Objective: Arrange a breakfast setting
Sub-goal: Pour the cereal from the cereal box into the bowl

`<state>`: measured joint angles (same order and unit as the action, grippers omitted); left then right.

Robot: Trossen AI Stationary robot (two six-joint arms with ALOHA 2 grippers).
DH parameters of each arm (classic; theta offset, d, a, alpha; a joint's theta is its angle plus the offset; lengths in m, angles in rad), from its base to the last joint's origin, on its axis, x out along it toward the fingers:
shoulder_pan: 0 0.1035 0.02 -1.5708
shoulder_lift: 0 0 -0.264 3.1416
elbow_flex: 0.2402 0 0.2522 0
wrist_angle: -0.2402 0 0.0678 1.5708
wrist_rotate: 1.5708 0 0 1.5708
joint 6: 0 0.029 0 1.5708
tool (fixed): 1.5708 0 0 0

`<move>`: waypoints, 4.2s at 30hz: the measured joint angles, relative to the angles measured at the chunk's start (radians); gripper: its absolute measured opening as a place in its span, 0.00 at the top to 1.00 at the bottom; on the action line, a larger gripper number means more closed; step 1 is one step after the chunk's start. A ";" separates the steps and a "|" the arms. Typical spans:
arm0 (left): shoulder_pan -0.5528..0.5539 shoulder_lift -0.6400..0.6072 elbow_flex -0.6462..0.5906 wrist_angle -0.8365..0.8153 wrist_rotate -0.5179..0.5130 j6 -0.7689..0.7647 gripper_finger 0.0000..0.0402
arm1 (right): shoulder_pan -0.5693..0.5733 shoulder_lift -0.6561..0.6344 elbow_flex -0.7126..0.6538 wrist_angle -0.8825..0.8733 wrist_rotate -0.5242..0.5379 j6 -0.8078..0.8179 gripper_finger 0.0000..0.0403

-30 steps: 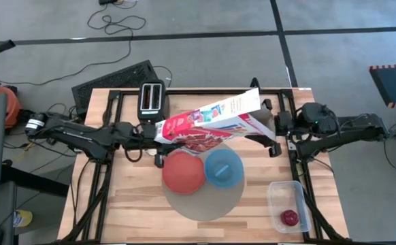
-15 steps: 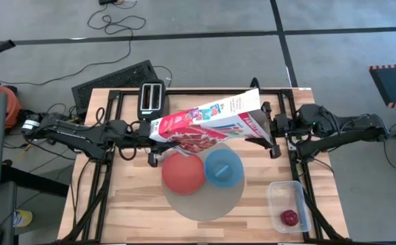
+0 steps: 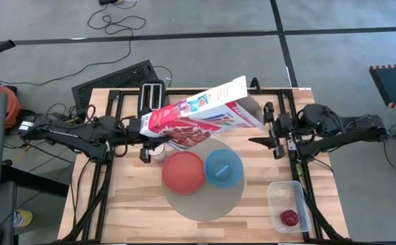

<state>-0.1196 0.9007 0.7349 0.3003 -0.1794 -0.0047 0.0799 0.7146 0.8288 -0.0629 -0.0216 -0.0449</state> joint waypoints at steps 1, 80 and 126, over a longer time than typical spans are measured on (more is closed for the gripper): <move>0.000 -0.015 0.000 -0.020 0.001 -0.005 0.66 | 0.000 -0.013 0.000 -0.010 0.000 0.009 0.40; -0.079 0.160 0.440 -1.208 0.122 -0.426 0.66 | 0.272 -0.113 0.000 -0.513 0.207 0.248 0.41; -0.070 0.423 0.794 -1.461 0.124 -0.339 0.66 | 0.272 -0.112 0.000 -0.513 0.206 0.257 0.41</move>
<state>-0.1898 1.3238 1.5284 -1.1608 -0.0556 -0.3434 0.3523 0.6022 0.8284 -0.5762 0.1848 0.2125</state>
